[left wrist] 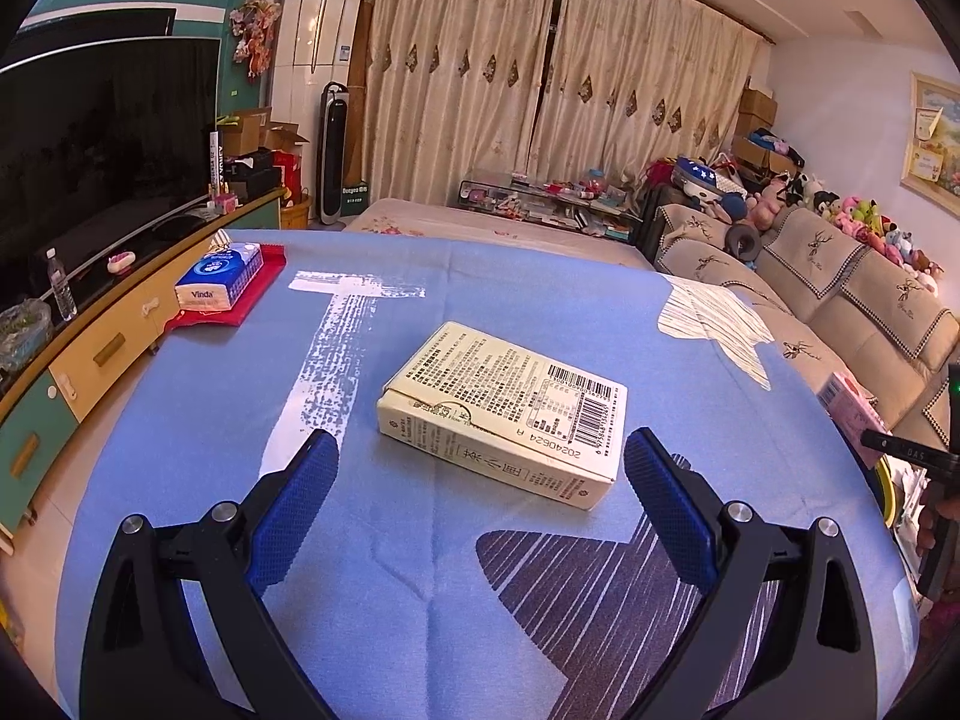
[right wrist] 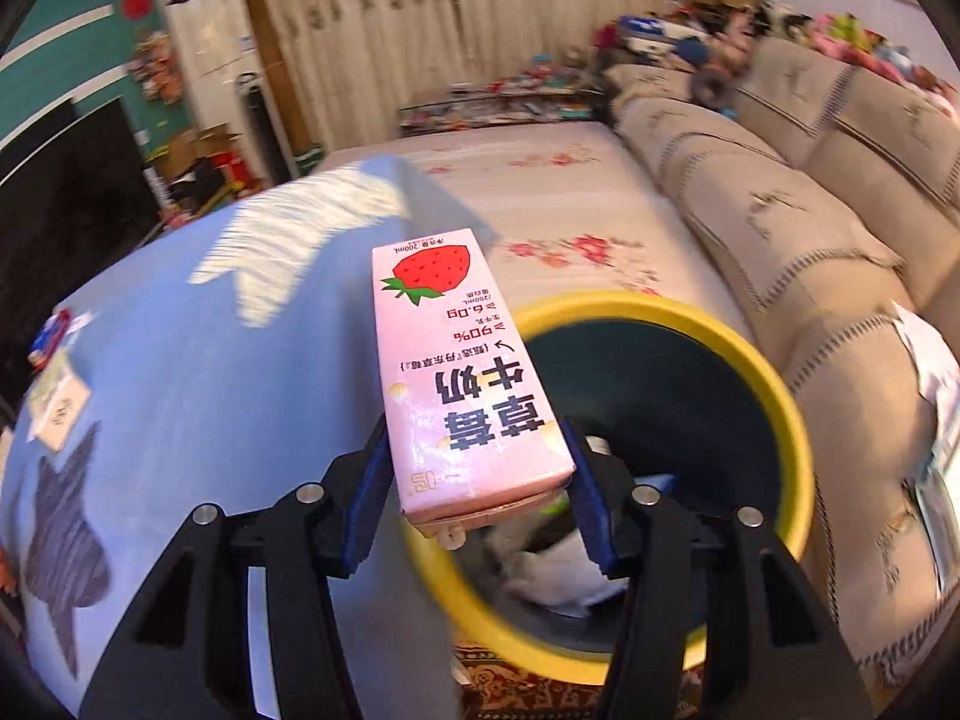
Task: Collect trash
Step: 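Carry the milk carton over the bin and open the right tool, then grasp the cream-colored paper box with the left tool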
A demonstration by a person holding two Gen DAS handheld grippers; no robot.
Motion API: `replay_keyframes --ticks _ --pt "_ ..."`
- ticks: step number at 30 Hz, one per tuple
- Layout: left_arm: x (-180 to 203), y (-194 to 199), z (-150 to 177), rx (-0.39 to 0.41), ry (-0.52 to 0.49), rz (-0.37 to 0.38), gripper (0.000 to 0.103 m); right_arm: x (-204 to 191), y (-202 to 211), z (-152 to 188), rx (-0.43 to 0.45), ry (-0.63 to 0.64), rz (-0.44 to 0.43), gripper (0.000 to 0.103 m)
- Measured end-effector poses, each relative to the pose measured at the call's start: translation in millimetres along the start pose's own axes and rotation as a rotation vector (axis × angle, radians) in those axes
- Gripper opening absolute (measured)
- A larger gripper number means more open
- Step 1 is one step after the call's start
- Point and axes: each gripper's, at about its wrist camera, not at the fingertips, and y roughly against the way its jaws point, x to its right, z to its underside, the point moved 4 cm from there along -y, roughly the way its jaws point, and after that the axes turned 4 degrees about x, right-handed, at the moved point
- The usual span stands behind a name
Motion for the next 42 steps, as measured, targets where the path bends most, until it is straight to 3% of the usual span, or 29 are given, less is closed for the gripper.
replay_keyframes --ticks 5,9,13,20,27,35,42 --pt "1 0 1 -0.002 -0.004 0.003 0.095 38 -22 12 -0.040 -0.055 0.080 0.052" --pt "3 -1 1 -0.004 -0.008 0.009 0.095 49 -43 19 -0.086 -0.075 0.095 0.053" --pt "3 -3 1 -0.008 -0.010 0.006 0.095 49 -53 22 -0.108 -0.120 0.089 0.068" --pt "7 -9 -1 -0.067 0.015 0.062 0.095 35 -29 15 -0.058 -0.110 0.059 0.073" --pt "5 -28 -25 -0.111 -0.097 0.044 0.095 13 -16 16 -0.044 -0.061 0.031 0.073" --pt "-6 -72 -30 -0.221 -0.082 0.149 0.095 7 -11 18 -0.048 -0.055 0.012 0.073" --pt "14 -63 -14 -0.275 -0.128 0.224 0.095 10 -9 19 -0.046 -0.064 0.004 0.073"
